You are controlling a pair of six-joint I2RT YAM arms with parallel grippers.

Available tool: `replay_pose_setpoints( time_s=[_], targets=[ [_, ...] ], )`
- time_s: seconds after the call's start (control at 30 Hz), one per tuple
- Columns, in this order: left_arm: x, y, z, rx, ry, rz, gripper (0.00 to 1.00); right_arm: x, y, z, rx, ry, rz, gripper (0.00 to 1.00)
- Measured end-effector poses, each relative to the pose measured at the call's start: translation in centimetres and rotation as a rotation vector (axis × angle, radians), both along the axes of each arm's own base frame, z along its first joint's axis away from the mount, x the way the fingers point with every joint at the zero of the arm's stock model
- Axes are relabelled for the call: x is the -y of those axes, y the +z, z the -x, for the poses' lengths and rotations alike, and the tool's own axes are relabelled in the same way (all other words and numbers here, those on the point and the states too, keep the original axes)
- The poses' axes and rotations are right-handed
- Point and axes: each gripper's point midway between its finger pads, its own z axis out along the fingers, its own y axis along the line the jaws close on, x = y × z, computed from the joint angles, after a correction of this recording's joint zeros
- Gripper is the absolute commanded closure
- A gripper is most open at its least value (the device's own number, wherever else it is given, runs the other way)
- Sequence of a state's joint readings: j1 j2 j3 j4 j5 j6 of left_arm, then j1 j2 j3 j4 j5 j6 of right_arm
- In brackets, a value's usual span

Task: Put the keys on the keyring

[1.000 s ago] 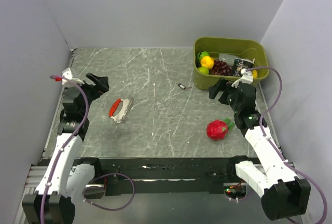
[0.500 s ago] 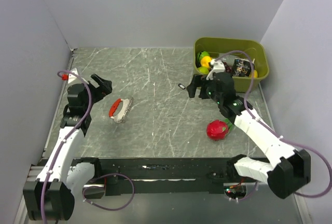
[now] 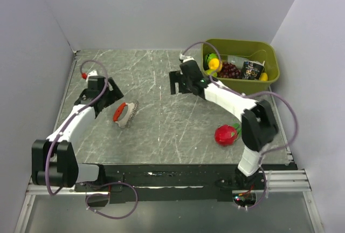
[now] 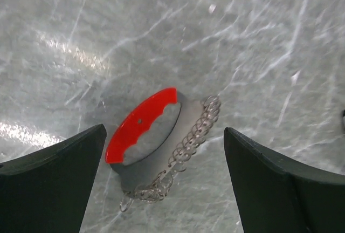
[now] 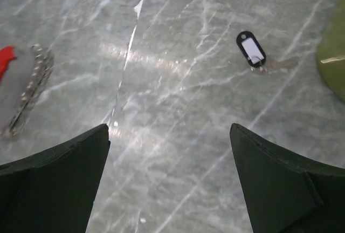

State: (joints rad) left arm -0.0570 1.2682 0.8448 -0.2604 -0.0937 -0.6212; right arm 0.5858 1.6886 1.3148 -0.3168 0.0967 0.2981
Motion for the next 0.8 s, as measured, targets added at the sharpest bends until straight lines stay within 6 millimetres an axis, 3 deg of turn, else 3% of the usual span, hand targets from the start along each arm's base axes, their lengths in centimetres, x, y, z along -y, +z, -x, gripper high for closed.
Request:
replay_pose_setpoints(
  time_s=[0.2, 0.37, 0.53, 0.63, 0.8],
  targets=[
    [3.3, -2.7, 0.6, -0.128, -0.069, -0.080, 0.04, -1.7, -3.2, -4.4, -0.057, -0.038, 0.087, 0.00],
    [3.3, -4.6, 1.3, -0.204, -0.057, -0.128, 0.07, -2.1, -4.4, -6.6, -0.082, -0.053, 0.101, 0.00],
    [2.6, -5.9, 1.9, -0.257, -0.030, -0.156, 0.07, -0.2, -5.5, -9.1, -0.113, -0.092, 0.082, 0.00],
    [2.5, -6.5, 1.9, -0.275, -0.030, -0.161, 0.13, 1.1, -6.8, -10.5, -0.137, -0.122, 0.088, 0.00],
    [3.2, -7.6, 1.9, -0.298, -0.056, -0.138, 0.19, 1.9, -9.1, -11.1, -0.184, -0.142, 0.116, 0.00]
  ],
)
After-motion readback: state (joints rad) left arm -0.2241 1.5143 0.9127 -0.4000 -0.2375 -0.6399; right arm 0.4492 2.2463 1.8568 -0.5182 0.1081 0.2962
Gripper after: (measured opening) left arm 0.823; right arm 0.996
